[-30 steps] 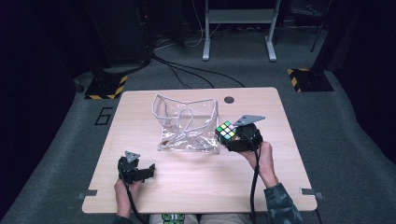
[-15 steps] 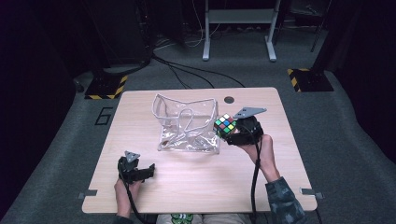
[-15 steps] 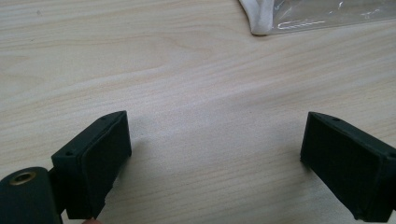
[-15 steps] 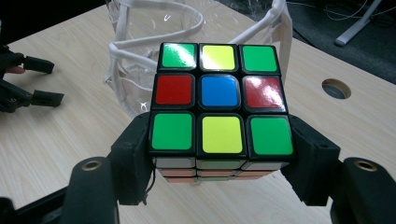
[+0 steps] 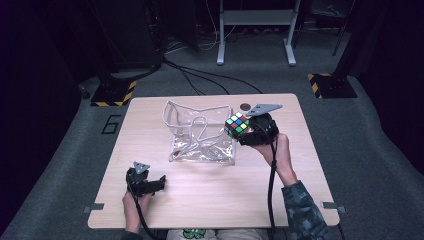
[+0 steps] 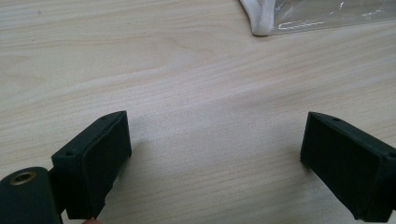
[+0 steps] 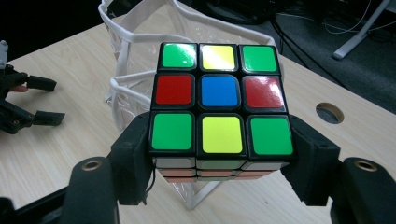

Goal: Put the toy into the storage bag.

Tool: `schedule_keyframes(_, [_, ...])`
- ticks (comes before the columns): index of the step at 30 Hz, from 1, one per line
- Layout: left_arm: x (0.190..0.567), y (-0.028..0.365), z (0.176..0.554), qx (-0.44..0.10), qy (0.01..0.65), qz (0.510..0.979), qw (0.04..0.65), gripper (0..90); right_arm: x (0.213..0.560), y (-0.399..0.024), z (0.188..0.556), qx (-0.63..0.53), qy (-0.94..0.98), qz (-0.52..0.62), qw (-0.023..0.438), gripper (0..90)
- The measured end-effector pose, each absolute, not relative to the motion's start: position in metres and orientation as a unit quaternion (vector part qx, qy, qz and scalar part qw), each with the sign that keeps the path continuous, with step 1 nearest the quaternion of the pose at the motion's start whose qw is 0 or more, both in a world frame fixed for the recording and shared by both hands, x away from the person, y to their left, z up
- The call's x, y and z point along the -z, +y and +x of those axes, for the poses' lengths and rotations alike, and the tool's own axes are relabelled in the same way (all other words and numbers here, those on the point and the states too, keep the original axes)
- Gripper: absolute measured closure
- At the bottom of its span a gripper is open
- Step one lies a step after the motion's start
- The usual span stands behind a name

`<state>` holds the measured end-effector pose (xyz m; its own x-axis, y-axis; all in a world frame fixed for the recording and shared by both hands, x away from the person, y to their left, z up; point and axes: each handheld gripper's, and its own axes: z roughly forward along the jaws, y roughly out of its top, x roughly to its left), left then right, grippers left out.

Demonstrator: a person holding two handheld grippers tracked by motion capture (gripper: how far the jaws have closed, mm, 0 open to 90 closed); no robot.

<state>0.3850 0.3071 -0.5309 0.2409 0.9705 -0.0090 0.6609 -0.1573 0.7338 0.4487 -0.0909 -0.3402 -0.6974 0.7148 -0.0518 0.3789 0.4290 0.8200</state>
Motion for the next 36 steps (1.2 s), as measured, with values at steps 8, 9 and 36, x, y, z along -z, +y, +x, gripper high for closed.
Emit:
schedule_keyframes(8, [0.531,0.307,0.385,-0.244,0.566,0.721,0.318,8.4,0.331,-0.088,0.455,-0.418,0.818,0.342,0.196,33.7])
schedule_keyframes(9, [0.531,0.307,0.385,-0.244,0.566,0.721,0.318,8.4,0.330,-0.088,0.455,-0.418,0.819,0.342,0.196,33.7])
schedule_keyframes(36, [0.531,0.307,0.385,-0.243,0.566,0.721,0.318,8.4,0.316,-0.054,0.481,-0.404,0.835,0.319,0.195,33.7])
